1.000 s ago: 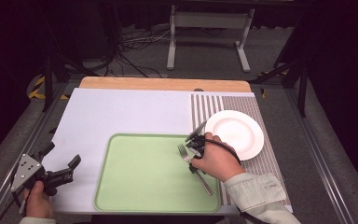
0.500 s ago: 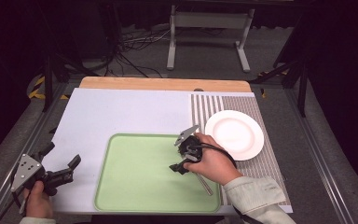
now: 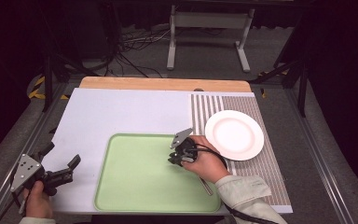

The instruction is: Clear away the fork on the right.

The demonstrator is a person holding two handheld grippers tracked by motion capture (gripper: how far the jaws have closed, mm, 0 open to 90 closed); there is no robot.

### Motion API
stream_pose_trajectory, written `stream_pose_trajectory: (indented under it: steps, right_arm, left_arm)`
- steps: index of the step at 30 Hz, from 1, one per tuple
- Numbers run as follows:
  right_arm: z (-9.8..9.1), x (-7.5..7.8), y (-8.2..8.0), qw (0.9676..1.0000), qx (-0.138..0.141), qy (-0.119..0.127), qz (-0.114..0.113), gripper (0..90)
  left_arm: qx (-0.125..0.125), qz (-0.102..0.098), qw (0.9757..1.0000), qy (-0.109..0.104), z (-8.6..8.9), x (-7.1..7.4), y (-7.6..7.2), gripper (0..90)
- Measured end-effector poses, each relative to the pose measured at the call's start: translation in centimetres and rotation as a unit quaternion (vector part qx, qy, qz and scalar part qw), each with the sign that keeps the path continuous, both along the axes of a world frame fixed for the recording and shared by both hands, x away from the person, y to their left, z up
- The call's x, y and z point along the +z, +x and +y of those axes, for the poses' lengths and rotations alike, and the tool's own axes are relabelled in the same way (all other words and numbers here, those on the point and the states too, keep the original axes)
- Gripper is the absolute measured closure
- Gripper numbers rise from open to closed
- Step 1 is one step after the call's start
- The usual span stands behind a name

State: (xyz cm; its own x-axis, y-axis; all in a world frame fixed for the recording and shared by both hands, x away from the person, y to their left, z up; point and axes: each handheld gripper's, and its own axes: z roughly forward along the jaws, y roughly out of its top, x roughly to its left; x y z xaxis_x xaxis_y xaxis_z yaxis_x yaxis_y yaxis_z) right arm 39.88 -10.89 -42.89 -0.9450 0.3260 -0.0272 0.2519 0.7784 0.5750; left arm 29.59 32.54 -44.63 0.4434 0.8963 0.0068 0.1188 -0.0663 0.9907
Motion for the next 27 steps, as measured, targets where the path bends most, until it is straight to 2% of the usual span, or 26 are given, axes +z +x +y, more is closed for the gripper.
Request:
stream_pose_trajectory:
  steps: [3, 21, 27]
  right_arm:
    - [-0.1, -0.3, 0.3, 1.0000, 0.001, -0.007, -0.001, 90.0]
    - [-0.6, -0.7, 1.0, 0.9996, -0.012, -0.025, -0.005, 90.0]
    - [-1.3, -0.5, 1.3, 0.9991, -0.028, -0.031, -0.009, 90.0]
  left_arm:
    - [0.000, 0.000, 1.0000, 0.000, 0.0, 0.0, 0.0, 0.3]
    - [0.001, 0.000, 1.0000, -0.002, 0.0, 0.0, 0.0, 0.3]
    - [0.001, 0.000, 1.0000, -0.002, 0.0, 0.0, 0.0, 0.3]
